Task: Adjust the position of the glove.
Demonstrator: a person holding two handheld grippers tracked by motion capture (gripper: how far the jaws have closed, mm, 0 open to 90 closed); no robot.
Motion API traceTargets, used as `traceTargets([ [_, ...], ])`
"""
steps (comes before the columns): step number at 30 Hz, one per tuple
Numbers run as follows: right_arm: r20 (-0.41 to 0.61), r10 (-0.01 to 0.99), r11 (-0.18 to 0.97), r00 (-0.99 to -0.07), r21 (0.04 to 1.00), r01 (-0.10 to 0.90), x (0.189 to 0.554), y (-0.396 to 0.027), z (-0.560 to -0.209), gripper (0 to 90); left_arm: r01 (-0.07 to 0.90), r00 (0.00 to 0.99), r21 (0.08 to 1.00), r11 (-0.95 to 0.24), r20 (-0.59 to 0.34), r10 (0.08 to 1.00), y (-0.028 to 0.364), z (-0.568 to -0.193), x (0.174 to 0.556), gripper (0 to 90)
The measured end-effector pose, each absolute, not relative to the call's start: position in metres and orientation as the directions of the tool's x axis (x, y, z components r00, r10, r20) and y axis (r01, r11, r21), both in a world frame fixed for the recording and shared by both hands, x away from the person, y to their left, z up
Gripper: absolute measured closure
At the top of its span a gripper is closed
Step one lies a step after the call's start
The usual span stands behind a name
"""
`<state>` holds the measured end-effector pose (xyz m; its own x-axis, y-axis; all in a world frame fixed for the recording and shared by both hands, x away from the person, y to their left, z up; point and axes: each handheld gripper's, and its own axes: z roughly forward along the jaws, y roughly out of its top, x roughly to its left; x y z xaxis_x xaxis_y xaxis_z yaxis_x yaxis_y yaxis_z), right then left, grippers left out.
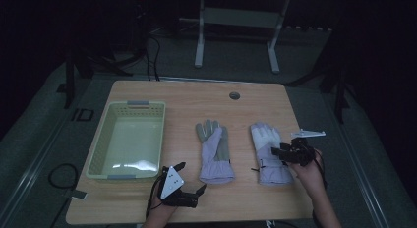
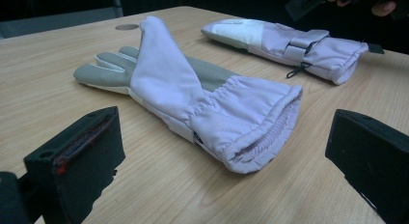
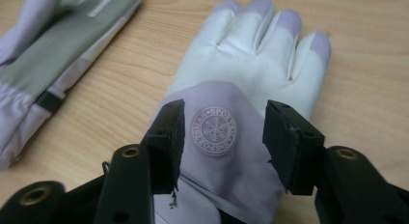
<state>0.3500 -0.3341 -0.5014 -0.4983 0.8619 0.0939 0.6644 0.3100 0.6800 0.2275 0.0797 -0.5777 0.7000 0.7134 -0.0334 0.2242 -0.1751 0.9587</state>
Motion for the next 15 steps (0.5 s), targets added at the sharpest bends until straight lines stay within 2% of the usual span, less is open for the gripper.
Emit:
traceTargets([
  [7,0.067,0.811,0.4,-0.582,0.661,0.634,0.354,-0.335,-0.508,46.1,0.224,0.71,0.959,-0.175,-0.038,0.703,0.08,-0.578,0.227,0.1],
  [13,0.064,0.822,0.411,-0.567,0.621,0.667,0.36,-0.329,-0.531,44.8,0.216,0.713,0.96,-0.178,-0.031,0.701,0.08,-0.578,0.226,0.1],
  [14,0.056,0.82,0.418,-0.57,0.622,0.662,0.359,-0.329,-0.534,46.1,0.219,0.712,0.96,-0.175,-0.034,0.701,0.08,-0.578,0.226,0.1],
  [15,0.049,0.82,0.421,-0.571,0.625,0.657,0.358,-0.329,-0.536,51.9,0.223,0.711,0.96,-0.171,-0.04,0.702,0.08,-0.578,0.226,0.1],
])
